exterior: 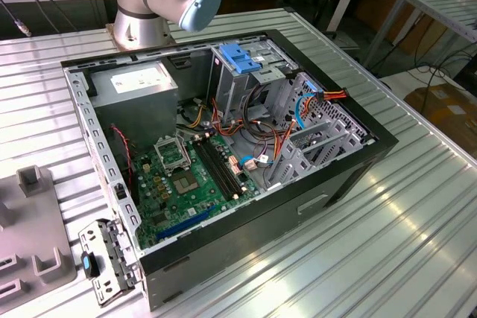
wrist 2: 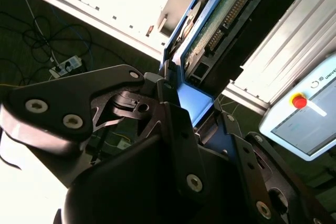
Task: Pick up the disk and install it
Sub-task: 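Pick up the disk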
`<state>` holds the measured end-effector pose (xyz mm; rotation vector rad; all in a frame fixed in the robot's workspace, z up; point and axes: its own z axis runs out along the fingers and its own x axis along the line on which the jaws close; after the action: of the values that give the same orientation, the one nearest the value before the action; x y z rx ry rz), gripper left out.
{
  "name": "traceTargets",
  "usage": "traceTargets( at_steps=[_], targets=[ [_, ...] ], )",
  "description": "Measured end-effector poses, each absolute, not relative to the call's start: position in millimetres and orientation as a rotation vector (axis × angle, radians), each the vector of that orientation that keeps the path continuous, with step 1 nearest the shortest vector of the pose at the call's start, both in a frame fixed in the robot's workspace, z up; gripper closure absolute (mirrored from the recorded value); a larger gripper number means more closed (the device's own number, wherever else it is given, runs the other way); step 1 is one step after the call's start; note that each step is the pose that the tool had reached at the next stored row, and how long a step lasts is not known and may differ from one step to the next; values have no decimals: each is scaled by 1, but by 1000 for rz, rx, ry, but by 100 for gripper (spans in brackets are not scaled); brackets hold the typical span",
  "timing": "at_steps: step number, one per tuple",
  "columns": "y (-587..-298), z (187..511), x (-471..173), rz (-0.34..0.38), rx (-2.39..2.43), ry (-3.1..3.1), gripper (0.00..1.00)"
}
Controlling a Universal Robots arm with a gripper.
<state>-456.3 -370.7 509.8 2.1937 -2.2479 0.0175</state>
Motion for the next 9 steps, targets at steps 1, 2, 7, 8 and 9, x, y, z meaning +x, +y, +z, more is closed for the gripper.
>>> traceTargets(
  at_steps=[1,2,7,8,9],
  targets=[
    [-371,510,-455,17,2194,-2248,63],
    [-371,510,-455,17,2194,-2248,63],
    [-371,510,-443,17,2194,-2248,63],
    [-371,510,-437,17,2194,-2248,63],
    [-371,510,-429,17,2194,-2248,63]
  ],
)
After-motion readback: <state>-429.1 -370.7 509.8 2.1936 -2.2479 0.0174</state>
